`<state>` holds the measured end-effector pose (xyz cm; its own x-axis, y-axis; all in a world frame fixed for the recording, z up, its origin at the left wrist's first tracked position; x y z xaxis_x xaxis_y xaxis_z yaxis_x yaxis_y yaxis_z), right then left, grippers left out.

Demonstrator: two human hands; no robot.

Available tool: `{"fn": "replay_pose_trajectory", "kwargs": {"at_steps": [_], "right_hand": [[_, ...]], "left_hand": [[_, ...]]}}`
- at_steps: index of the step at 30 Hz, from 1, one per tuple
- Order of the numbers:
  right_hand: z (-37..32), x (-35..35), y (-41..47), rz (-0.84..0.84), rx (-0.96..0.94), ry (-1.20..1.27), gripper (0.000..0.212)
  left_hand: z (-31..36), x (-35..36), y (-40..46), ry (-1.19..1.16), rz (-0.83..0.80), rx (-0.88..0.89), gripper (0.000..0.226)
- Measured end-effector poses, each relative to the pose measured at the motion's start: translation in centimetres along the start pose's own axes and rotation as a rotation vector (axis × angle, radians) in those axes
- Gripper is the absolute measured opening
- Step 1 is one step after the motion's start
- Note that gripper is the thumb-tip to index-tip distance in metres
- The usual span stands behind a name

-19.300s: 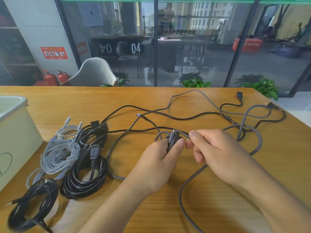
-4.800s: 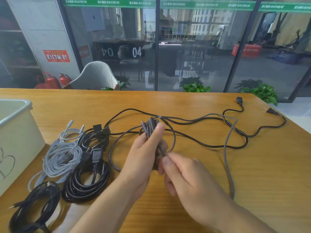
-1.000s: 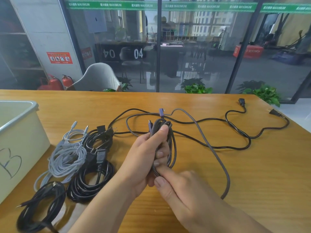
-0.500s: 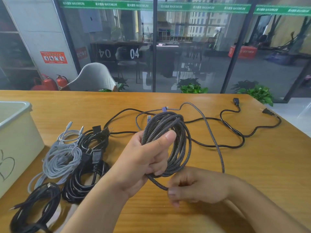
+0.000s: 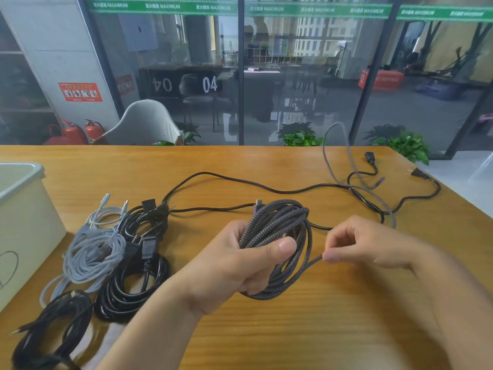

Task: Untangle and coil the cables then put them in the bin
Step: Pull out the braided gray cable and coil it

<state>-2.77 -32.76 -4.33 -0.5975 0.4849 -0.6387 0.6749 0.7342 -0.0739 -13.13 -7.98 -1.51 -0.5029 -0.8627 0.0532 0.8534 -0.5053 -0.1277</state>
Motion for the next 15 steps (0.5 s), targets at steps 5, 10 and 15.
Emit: {"fn": "replay_pose_trajectory", "kwargs": {"at_steps": [5,10,15], "right_hand": [[0.9,-2.9,-1.9,0.269,0.078,-0.154,0.051],[-0.9,-2.2,-1.0,0.554,0.052,-0.285,0.052],[-4.4,-0.1,-0.2,0.853,-0.118,-0.440,0.044]], "left_hand": [[0.0,-0.9,-0.3,0.105,0.024,-0.060,0.044],[-0.4,-0.2,0.1,0.174,0.010,-0.124,0.045],[-1.1,0.2,0.7,0.282,0.117,-0.203,0.043]]}}
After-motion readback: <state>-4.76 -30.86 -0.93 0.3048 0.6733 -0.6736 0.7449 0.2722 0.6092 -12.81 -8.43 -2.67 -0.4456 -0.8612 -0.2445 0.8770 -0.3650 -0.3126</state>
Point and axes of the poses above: each hand's wrist, its own y-axis towards the middle knuckle, its own x-axis out of the palm, z = x × y, the point moved 3 cm from there along y, towards the middle knuckle, and after that the axes turned 15 degrees about -x, right-handed, at the moved point
